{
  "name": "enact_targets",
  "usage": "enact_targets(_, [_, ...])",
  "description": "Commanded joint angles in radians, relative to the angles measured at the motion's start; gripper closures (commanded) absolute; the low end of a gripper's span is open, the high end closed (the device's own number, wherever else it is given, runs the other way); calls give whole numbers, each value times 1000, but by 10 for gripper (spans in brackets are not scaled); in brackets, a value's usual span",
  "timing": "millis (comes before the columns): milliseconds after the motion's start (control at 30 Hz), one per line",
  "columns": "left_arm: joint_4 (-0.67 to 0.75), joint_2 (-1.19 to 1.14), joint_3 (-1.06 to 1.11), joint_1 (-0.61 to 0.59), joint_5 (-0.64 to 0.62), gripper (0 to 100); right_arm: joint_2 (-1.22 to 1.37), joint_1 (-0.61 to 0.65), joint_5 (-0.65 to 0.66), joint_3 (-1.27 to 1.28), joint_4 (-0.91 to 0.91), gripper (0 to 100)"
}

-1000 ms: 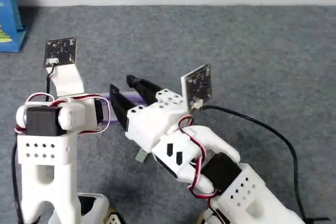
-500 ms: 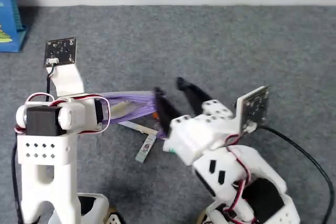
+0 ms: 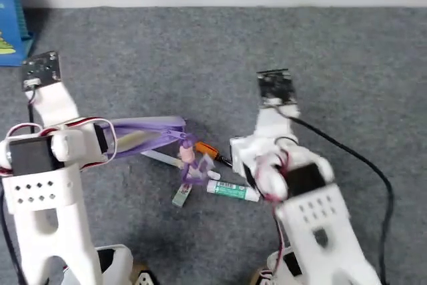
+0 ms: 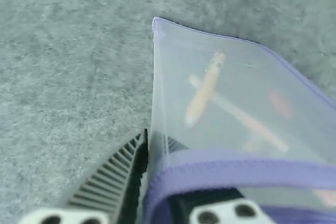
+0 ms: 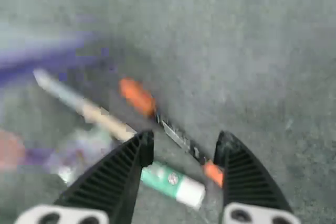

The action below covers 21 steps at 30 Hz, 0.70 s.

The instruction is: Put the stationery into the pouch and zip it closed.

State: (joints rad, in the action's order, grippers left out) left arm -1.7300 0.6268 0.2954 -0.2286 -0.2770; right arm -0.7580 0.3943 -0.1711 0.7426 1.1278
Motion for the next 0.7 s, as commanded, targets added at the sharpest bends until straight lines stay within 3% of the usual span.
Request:
enact_targets(0, [-23,-5,-53,-23,-11,988,163,-10,66,-5,-70,801])
enact_targets(267, [-23,-5,-53,-23,-9,988,444,41,167,-5,-286,801])
enact_targets(667, [-23,-5,-48,-20,-9,988,676,151,173,-11,-467,801])
